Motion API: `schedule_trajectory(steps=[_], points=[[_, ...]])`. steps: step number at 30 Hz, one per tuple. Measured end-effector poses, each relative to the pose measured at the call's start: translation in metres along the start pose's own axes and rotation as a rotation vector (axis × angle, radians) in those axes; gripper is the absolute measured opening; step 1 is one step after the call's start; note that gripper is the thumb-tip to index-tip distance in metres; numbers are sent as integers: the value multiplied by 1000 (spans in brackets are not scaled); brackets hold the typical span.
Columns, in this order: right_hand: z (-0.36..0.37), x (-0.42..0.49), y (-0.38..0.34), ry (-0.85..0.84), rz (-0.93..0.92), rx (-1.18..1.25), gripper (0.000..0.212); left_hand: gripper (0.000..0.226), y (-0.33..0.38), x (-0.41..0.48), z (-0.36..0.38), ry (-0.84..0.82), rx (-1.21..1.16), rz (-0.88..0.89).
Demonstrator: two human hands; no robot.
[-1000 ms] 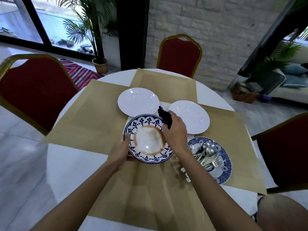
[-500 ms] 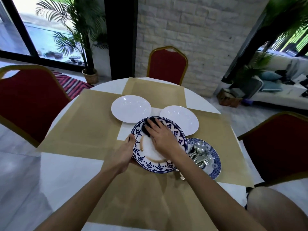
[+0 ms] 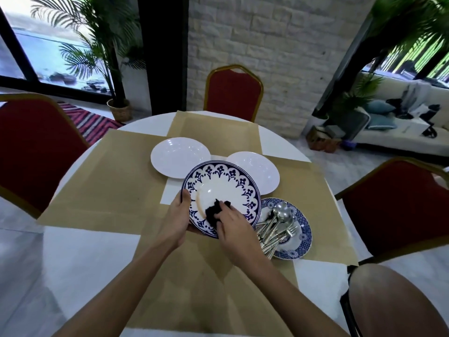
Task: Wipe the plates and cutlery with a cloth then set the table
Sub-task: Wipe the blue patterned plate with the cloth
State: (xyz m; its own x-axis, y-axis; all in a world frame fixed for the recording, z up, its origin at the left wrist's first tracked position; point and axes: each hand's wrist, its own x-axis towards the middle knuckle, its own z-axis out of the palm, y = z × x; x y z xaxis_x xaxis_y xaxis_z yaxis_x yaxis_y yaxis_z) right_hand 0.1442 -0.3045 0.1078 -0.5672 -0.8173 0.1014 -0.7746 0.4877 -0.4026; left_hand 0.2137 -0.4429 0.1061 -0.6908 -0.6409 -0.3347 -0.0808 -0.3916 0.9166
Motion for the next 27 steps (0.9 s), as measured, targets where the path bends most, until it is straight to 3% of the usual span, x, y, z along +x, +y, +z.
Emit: schedule_trajectory(steps=[6,8,12,17,22,27], points=[[-17,30,49,84,-28,-293,28,38,0,-4,-3,-21,18,-28],[-17,48,53,82,-13,-343,35,39,1,-8,-1,-75,46,-64],[-12,66,33,83,-177,-265,49,38,1,-12,4,-162,77,-96],[-2,42,16,-78,-423,-128,43,41,3,-7,-2,-88,51,-60],[-19,3,41,-261,-435,-36,44,41,6,-6,-11,-13,93,-1],[-39,43,79,-81,-285,-183,42,37,1,-13,1,-99,94,-44]])
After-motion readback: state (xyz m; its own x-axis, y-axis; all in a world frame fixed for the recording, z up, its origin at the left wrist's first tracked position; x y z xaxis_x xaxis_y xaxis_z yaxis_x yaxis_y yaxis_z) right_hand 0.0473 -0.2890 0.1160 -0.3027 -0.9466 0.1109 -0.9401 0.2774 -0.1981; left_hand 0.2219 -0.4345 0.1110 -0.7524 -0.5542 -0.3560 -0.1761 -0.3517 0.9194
